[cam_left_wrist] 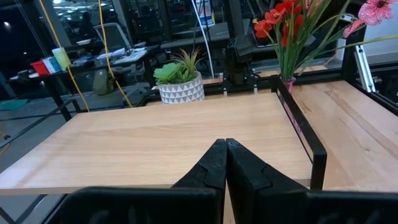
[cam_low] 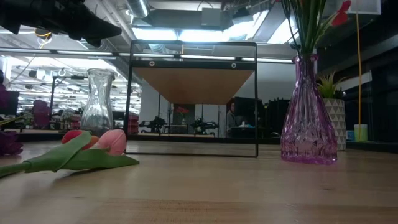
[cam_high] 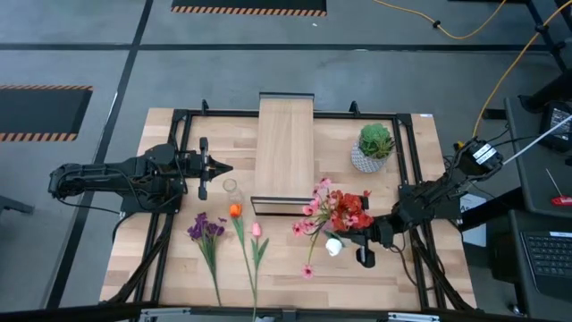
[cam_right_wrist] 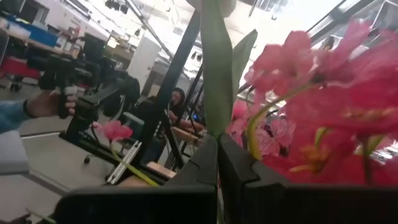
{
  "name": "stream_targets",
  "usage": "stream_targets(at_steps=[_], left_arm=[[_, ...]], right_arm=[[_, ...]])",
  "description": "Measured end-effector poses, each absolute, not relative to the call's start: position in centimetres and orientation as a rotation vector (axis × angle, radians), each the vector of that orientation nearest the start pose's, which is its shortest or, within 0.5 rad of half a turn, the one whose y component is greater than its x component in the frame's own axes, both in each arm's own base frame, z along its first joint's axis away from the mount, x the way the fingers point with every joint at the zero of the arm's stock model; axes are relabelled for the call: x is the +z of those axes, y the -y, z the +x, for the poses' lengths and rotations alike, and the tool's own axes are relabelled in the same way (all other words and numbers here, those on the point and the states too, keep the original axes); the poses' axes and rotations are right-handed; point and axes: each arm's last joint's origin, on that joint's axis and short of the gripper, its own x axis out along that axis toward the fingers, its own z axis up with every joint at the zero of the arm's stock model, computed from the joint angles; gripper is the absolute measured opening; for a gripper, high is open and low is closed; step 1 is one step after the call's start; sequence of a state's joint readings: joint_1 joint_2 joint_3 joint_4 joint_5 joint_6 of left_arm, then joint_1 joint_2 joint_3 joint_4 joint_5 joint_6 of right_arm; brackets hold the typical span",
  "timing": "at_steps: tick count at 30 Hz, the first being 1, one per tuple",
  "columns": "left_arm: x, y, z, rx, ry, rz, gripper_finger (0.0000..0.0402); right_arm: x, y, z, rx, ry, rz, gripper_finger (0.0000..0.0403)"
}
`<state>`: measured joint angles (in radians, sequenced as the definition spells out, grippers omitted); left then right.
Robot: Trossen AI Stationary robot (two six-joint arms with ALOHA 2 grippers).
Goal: Pick and place flowers into a vace then onto a shelf
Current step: Put the white tulip into the purple vase
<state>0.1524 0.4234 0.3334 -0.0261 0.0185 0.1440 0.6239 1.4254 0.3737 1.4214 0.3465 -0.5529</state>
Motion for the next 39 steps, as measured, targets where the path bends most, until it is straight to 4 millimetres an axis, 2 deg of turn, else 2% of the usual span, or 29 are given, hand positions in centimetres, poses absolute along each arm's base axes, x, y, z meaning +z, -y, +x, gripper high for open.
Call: stream_targets(at_steps=[25,39], left_arm=[[23.8,-1.8,12.3,0.125,-0.125,0.134,0.0004],[23.9,-1.8,12.3,0.125,-0.125,0.134,0.0004]], right_arm=[[21.0,-13.5,20.6,0.158,0.333,-0.428,0.0000],[20.3,-13.2,20.9,0.049,0.250,-0.385,0.0000]])
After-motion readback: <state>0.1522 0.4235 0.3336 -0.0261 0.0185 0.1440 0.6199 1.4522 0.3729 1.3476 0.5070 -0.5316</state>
